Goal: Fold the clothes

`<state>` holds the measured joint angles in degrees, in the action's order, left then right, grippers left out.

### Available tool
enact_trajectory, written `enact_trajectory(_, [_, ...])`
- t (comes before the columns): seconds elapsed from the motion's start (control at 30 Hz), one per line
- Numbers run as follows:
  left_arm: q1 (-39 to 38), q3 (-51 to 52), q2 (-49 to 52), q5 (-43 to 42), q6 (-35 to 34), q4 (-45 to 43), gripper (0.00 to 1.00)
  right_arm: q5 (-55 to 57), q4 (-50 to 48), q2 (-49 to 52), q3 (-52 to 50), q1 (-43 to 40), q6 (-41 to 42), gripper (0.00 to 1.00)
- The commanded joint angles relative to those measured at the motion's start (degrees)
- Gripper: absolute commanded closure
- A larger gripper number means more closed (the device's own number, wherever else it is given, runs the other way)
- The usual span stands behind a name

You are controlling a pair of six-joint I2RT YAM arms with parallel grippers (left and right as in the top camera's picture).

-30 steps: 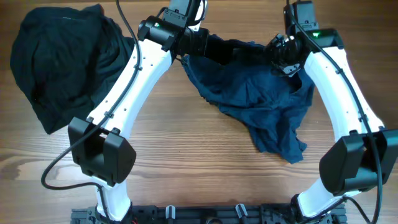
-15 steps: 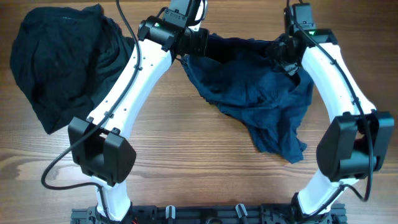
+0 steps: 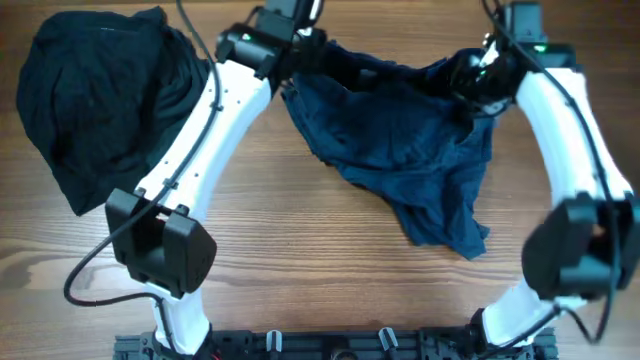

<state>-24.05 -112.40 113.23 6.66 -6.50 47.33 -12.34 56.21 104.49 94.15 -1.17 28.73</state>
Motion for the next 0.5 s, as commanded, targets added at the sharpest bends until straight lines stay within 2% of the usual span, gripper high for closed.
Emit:
enact_trajectory(0.0, [4.8,-7.4,-6.5,3.0,-3.4,-0.1,0.96,-3.1,3.4,-13.3,7.7,-2.2,-7.6,0.96])
enact_trajectory(0.2, [7.0,-9.3,-17.4,3.1,-3.4,0.6,0.96,-2.1,9.1,-25.6,13.7,-4.7,-12.4,0.96])
enact_trajectory(0.47, [6.9,-9.3,-32.9,3.1,-4.7,8.0,0.96,-3.7,20.4,-32.5,20.9,-4.7,-15.3,0.96])
